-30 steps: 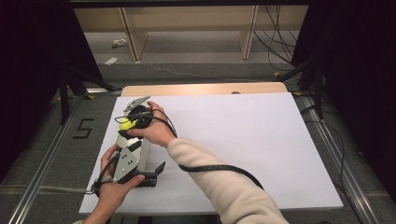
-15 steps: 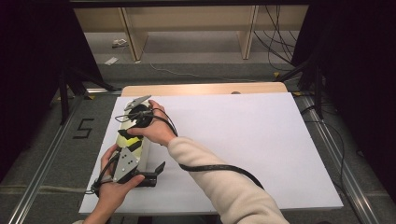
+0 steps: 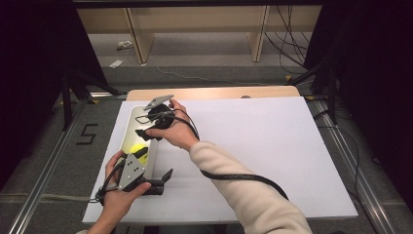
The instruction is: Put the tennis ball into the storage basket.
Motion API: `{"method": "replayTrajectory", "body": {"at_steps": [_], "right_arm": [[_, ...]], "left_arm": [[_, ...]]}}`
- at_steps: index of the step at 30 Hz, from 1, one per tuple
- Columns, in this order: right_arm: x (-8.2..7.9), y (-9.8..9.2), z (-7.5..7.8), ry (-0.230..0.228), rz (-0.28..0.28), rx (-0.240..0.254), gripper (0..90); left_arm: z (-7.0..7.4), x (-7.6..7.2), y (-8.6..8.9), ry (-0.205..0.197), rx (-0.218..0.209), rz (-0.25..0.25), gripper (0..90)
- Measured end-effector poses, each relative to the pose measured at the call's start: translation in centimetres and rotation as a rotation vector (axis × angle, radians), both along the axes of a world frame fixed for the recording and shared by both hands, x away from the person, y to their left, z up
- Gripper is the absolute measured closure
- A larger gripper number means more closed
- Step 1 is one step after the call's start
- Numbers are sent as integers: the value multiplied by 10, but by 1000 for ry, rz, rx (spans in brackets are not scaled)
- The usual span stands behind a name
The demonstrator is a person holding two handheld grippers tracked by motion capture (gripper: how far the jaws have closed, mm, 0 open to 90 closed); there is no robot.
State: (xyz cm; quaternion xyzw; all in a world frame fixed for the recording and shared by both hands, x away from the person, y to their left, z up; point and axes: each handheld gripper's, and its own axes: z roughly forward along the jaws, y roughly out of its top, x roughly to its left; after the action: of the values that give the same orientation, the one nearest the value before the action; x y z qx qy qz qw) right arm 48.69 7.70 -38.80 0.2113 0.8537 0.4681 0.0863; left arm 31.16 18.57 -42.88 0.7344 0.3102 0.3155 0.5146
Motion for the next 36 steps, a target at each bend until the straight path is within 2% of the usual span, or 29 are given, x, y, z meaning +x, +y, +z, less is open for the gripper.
{"method": "replayTrajectory", "body": {"at_steps": [18,36], "right_arm": [[-2,-52,5,4,-62,33,181],[-2,-103,2,8,-134,45,182]], "left_arm": [[0,0,0,0,-6,2,0],[0,0,0,-1,-5,5,0]]}}
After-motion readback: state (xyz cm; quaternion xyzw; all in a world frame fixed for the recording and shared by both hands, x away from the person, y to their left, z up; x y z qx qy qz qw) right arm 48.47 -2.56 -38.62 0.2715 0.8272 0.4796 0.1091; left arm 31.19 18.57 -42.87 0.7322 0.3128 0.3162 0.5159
